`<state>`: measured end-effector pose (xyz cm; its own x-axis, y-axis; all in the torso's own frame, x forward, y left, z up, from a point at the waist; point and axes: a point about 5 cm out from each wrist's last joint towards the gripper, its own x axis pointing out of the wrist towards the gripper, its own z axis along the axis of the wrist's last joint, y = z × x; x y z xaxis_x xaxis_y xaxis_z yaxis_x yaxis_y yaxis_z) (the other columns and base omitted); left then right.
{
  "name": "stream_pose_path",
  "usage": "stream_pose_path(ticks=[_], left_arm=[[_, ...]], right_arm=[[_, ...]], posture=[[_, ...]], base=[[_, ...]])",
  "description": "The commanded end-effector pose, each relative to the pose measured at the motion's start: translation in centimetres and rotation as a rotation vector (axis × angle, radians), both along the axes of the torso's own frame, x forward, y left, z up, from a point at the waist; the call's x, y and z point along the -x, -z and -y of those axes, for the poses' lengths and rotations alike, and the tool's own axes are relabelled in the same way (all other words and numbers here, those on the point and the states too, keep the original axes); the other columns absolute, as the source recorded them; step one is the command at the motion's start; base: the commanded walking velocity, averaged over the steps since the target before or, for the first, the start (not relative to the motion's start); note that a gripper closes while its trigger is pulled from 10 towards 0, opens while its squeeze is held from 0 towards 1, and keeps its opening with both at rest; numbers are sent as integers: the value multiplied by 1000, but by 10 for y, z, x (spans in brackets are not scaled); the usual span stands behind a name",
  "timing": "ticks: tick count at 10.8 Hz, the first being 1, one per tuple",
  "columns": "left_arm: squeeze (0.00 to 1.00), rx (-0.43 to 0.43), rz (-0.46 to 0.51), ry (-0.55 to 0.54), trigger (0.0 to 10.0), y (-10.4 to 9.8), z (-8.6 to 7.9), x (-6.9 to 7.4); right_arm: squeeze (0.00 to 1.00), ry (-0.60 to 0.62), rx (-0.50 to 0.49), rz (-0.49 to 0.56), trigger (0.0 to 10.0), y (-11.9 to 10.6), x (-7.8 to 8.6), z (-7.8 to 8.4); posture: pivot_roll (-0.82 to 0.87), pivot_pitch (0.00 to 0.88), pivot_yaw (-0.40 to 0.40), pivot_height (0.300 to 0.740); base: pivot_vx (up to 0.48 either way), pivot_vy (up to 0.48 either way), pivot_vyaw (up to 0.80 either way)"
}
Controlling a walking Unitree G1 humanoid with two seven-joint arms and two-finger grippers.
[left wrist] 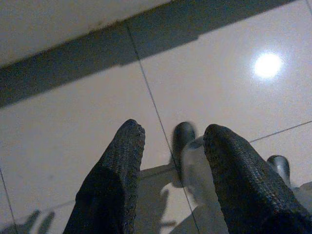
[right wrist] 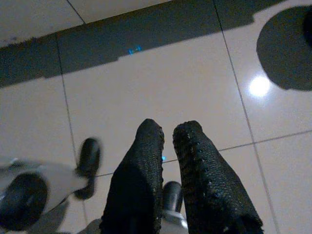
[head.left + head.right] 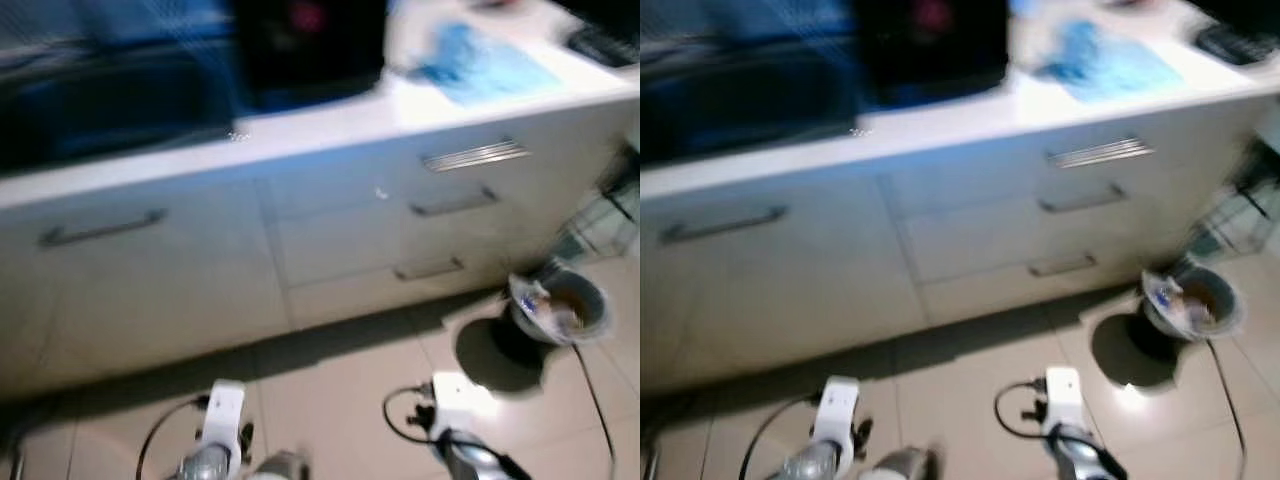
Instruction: Kitchen organization
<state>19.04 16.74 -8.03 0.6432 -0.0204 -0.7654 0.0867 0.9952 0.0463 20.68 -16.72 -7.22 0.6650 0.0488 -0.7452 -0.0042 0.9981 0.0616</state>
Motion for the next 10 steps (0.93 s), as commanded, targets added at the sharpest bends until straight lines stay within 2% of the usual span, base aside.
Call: stream_pose_path(ticks=[1, 7, 8, 10], left_arm=[[0, -13, 3, 1, 10000, -1, -3, -1], [0, -15, -1, 1, 10000, 0, -3, 0], [0, -14, -2, 2, 10000, 0, -3, 0], [0, -15, -4, 2, 10000, 0, -3, 1]], right_arm=[[0, -16, -14, -16, 10000, 2, 3, -6], [0, -24, -11, -15, 10000, 2, 3, -5], [0, -26, -10, -16, 10000, 2, 3, -5], [0, -20, -13, -17, 10000, 2, 4, -5]], posture=[[91, 119, 43, 740], [96, 119, 38, 740], [94, 120, 38, 740], [95, 120, 37, 740]], base=[[0, 0, 800], [0, 0, 800], [0, 0, 500], [0, 0, 0]])
